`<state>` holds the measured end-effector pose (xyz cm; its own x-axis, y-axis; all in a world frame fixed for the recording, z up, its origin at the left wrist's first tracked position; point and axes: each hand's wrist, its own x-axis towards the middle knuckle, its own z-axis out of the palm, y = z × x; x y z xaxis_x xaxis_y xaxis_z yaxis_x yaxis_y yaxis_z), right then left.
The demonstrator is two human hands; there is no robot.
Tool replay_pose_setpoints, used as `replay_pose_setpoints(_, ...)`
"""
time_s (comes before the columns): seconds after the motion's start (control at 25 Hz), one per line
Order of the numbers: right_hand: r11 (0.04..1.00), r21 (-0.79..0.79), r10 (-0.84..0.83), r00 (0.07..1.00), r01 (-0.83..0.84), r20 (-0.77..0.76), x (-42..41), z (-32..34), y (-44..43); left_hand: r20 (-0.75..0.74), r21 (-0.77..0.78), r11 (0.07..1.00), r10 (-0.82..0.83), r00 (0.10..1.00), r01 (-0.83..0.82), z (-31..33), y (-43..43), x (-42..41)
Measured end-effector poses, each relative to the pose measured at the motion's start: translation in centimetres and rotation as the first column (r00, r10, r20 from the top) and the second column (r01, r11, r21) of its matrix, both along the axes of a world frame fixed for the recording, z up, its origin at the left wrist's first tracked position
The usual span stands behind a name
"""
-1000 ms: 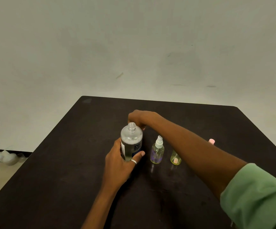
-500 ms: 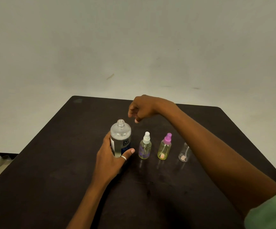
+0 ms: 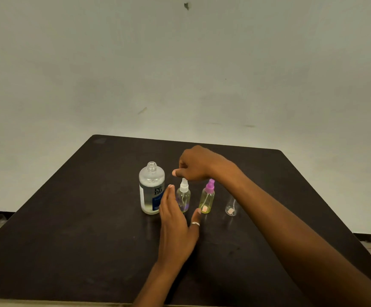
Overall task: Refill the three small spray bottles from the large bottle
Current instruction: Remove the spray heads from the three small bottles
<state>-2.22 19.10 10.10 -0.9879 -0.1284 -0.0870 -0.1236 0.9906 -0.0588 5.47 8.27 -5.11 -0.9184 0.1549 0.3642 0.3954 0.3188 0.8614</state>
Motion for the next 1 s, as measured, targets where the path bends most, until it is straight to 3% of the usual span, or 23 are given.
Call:
replay_pose_setpoints(0.28,0.995,0.015,-0.097,0.994,0.098,-0.053,0.6,-2.0,-1.0,0.170,-0.018,0.999,0.037,0.985,-0.034,-1.7,1.1,-4.0)
replay_pose_setpoints(1.0,0.990,0.132,0.063,0.995,-0.053,-0.075,1.5,-3.0,-1.4,0.089,-0.050,0.994,0.100,0.991,-0.096,-2.0,0.9,-4.7)
